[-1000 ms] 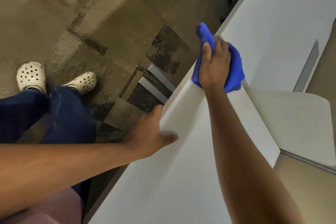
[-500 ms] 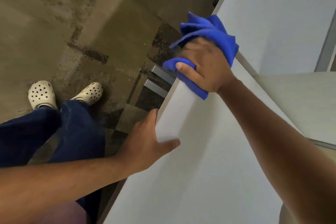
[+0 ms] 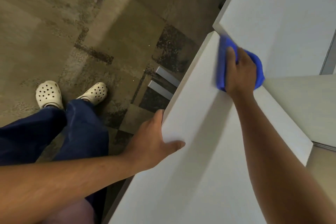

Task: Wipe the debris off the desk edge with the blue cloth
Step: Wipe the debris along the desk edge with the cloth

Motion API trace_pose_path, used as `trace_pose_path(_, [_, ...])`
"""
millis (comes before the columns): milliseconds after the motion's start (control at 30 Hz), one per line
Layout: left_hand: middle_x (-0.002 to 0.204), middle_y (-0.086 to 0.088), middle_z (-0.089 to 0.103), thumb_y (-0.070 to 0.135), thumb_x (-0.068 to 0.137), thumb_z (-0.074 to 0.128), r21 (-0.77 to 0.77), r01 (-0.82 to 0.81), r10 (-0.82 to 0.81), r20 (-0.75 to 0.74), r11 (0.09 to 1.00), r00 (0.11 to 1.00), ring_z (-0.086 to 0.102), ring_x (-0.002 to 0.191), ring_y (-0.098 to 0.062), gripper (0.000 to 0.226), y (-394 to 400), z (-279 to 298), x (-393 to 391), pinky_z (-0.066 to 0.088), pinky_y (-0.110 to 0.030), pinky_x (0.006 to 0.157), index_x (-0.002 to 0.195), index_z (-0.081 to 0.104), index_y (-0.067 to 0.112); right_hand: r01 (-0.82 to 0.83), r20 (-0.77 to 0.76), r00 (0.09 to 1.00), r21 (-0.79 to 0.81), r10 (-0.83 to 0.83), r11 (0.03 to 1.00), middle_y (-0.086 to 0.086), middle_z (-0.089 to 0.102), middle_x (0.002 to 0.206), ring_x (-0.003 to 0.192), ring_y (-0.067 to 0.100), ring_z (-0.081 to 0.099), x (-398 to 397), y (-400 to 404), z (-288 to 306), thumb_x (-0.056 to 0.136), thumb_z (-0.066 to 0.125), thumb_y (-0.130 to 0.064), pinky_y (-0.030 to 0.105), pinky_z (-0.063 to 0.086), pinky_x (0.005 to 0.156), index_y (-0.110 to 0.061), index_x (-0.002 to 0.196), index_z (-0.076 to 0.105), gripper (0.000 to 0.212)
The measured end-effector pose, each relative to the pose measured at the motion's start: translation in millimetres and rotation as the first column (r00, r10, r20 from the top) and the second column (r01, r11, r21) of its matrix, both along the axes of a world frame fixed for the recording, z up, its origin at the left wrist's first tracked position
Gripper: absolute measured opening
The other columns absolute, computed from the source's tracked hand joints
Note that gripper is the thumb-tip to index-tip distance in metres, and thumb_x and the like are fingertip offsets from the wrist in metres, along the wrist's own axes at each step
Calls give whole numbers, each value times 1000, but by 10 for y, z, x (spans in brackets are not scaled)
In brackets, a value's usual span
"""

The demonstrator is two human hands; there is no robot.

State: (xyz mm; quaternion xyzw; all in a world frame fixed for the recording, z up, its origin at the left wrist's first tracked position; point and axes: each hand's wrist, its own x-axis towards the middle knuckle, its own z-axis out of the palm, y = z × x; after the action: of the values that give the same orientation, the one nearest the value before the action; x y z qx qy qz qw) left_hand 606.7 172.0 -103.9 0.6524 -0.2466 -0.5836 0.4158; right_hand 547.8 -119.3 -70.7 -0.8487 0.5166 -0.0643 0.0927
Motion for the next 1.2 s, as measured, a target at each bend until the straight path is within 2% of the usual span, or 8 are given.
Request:
trace_pose_path(200, [118, 23, 50, 65, 76, 79, 4, 3, -3, 60, 1000, 998, 51, 89, 7, 77, -19, 3, -27, 40, -4, 56, 134, 34, 40, 155, -71, 986, 6, -154, 988, 5, 70, 95, 89, 21, 62, 180, 43, -4, 110, 29, -47, 32, 43, 85, -11, 104, 69, 54])
trace_pose_path(367, [123, 16, 61, 58, 76, 81, -5, -24, 24, 8, 1000, 1000, 66, 100, -6, 73, -1, 13, 7, 63, -22, 68, 133, 39, 39, -2, -48, 999, -54, -1, 999, 0, 71, 103, 92, 14, 62, 665, 201, -65, 110, 31, -48, 30, 46, 91, -17, 117, 68, 48])
trace_pose_path(500, [125, 13, 65, 49, 77, 85, -16, -33, 33, 11, 999, 999, 68, 103, -6, 73, 0, 35, 35, 66, -29, 74, 134, 42, 37, -194, -190, 966, -87, 175, 977, 4, 69, 125, 111, 20, 64, 861, 265, -104, 109, 40, -40, 32, 45, 101, -16, 126, 65, 38])
trace_pose_path(600, [124, 15, 64, 51, 75, 85, -7, -32, 33, 38, 999, 999, 68, 100, -5, 74, -8, 47, 34, 64, -24, 70, 134, 42, 37, -260, -242, 940, -55, 240, 964, 5, 65, 136, 128, 24, 59, 797, 344, -107, 108, 46, -36, 37, 40, 115, -14, 131, 62, 36])
trace_pose_path(767, [113, 20, 64, 59, 71, 84, 20, -26, 25, 46, 999, 999, 66, 89, -1, 71, -20, 9, 13, 58, -14, 58, 127, 43, 40, -369, -76, 924, 89, 376, 925, 1, 60, 145, 159, 23, 30, 390, 742, -10, 112, 37, -39, 40, 27, 129, -13, 123, 67, 41])
trace_pose_path(933, [105, 16, 64, 59, 69, 86, -2, -44, 44, 43, 999, 998, 65, 85, 2, 70, -13, -39, -12, 60, -24, 63, 120, 43, 39, -666, -143, 720, 135, 679, 734, 1, 69, 120, 139, 23, 52, 53, 1014, 69, 113, 38, -41, 42, 30, 126, -16, 114, 68, 39])
trace_pose_path(1067, [113, 14, 64, 58, 71, 85, -11, -42, 42, 36, 999, 998, 65, 94, -4, 70, -4, -44, -16, 63, -31, 69, 123, 44, 35, -813, -176, 507, 228, 844, 536, 3, 65, 97, 94, 26, 56, 290, 518, 103, 108, 35, -51, 40, 44, 97, -14, 99, 66, 49])
trace_pose_path(1200, [119, 19, 62, 59, 75, 82, -30, -29, 29, 9, 999, 1000, 67, 99, -3, 71, 4, -24, -2, 64, -23, 68, 129, 41, 39, -740, -60, 662, 103, 747, 664, -2, 54, 79, 78, 20, 48, 635, 100, 74, 105, 48, -39, 35, 41, 89, -20, 82, 58, 32])
